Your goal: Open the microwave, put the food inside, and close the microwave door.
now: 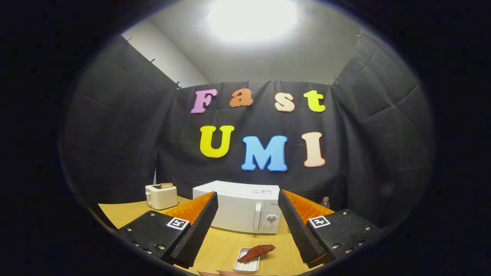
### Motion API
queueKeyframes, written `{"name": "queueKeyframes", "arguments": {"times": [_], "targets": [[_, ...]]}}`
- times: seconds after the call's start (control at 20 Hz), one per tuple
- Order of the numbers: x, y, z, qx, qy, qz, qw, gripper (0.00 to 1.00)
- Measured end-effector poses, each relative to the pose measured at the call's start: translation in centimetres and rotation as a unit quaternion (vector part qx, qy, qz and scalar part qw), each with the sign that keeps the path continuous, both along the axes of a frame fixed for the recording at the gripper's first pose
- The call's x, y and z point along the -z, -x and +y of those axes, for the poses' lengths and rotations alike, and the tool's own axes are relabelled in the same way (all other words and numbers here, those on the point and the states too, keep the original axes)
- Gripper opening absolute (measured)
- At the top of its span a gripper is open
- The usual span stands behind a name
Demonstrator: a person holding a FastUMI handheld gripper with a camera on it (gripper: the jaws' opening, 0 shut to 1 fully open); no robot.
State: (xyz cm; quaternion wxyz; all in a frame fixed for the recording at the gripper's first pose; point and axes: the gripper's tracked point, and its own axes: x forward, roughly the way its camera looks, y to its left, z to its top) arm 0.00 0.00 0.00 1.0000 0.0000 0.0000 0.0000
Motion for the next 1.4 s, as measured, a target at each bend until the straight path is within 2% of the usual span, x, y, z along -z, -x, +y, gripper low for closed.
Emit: {"name": "queueKeyframes", "arguments": {"times": [0.85,1.2,1.4], "targets": [[0.2,-0.2,-1.0,0.017,-0.027,0.004,0.999,0.97],[1.1,-1.1,0.3,-0.006,-0.039,0.017,0.999,0.97],[2.1,-2.0,0.4,-0.006,-0.04,0.027,0.999,0.97]]}}
